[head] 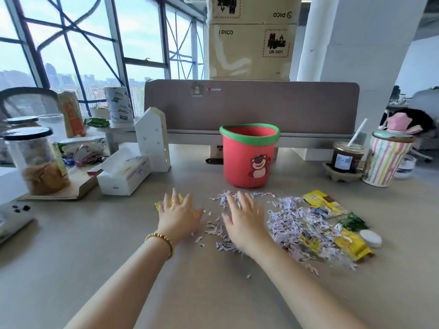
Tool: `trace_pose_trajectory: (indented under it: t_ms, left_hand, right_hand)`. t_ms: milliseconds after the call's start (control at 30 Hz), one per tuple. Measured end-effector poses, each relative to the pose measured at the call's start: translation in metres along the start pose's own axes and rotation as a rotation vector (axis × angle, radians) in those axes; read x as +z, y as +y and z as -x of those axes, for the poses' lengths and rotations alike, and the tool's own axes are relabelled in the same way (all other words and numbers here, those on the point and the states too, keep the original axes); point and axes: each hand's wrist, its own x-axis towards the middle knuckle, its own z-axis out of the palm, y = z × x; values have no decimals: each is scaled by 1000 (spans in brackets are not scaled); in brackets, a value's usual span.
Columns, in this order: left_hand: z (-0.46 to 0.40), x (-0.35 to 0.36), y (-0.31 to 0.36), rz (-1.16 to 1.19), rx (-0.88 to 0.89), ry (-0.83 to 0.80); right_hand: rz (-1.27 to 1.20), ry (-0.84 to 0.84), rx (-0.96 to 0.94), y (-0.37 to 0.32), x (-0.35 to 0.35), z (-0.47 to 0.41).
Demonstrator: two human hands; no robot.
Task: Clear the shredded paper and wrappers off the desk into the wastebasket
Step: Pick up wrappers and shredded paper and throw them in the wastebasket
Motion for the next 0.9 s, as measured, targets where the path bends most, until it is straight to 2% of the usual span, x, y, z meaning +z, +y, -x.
trace_pose_trajectory:
  t_ms: [67, 167, 400, 500, 667, 900]
  left_hand:
    - [8, 8, -2, 32, -33, -40]
    - [16, 15, -4, -40, -3, -103]
    - [30, 10, -5, -11, 228, -211]
    - [35, 11, -2, -79, 327, -244]
    - [38, 11, 9, -117, 385, -71]
    - [33, 17, 15, -184, 482, 54]
  right_hand:
    - [29, -65, 20, 1, 8, 9]
    - [54, -97, 24, 3, 15, 16]
    - [-100, -142, 11, 23, 10, 16]
    - [-110, -224, -25, 24, 6, 19]
    - [-36, -241, -47, 20, 11, 20]
    - [112, 3, -54, 23, 15, 18]
